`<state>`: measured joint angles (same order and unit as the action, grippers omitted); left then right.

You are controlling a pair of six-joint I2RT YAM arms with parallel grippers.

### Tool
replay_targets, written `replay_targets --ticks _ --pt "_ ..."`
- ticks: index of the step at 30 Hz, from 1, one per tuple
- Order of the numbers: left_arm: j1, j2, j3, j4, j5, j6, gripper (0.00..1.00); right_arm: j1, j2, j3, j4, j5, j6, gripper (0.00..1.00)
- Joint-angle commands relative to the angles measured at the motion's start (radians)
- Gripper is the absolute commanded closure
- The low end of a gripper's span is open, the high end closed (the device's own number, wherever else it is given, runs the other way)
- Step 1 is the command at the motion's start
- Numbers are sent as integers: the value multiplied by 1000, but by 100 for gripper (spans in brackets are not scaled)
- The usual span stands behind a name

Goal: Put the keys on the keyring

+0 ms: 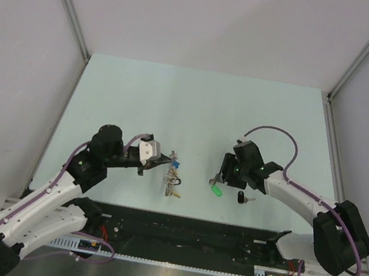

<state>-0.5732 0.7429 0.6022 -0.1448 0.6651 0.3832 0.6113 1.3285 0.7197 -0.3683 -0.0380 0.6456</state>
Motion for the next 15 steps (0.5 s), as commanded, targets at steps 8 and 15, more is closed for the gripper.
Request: replay_targets --ticks 8,15 --pt "3 -22 18 37 -2 5 100 76 119 -26 57 -117 -5 44" --pt "3 -27 18 36 -4 8 100 148 198 1 256 -252 -9 42"
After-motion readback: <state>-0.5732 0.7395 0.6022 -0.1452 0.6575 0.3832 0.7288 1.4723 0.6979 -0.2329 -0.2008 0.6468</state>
